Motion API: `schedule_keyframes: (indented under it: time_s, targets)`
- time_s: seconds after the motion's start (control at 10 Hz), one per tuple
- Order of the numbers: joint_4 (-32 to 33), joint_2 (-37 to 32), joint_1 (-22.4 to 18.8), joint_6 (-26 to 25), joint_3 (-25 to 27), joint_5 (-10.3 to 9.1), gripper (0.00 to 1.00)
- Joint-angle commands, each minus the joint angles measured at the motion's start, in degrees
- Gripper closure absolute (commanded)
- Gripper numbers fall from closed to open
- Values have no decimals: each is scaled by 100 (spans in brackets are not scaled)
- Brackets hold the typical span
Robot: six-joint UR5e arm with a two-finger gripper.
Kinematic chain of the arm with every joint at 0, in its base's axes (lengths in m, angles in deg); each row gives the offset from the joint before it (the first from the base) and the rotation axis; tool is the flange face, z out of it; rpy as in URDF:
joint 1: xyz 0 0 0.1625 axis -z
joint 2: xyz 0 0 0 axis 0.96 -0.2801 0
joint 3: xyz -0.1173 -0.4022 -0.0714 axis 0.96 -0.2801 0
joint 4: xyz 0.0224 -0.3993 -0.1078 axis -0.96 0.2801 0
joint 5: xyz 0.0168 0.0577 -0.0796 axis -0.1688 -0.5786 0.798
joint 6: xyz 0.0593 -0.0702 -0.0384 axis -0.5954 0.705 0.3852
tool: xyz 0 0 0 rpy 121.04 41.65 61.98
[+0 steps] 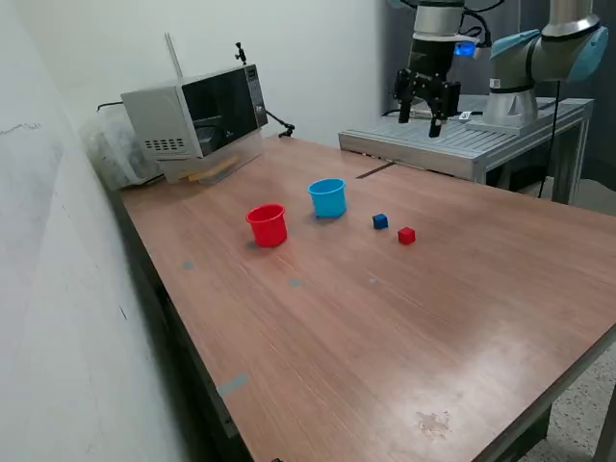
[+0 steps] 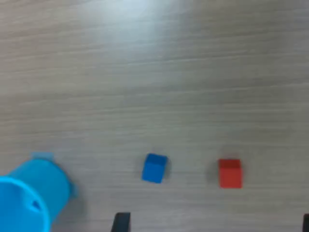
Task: Place red objects in the red bin, and blue objects in the blue bin.
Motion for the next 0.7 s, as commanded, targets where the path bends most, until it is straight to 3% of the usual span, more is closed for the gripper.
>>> schedule_keyframes:
  time_s: [0.0, 0.6]
  targets:
    - [311, 425, -211, -119, -73, -274, 0]
    - [682, 1207, -623, -374, -230, -274, 0]
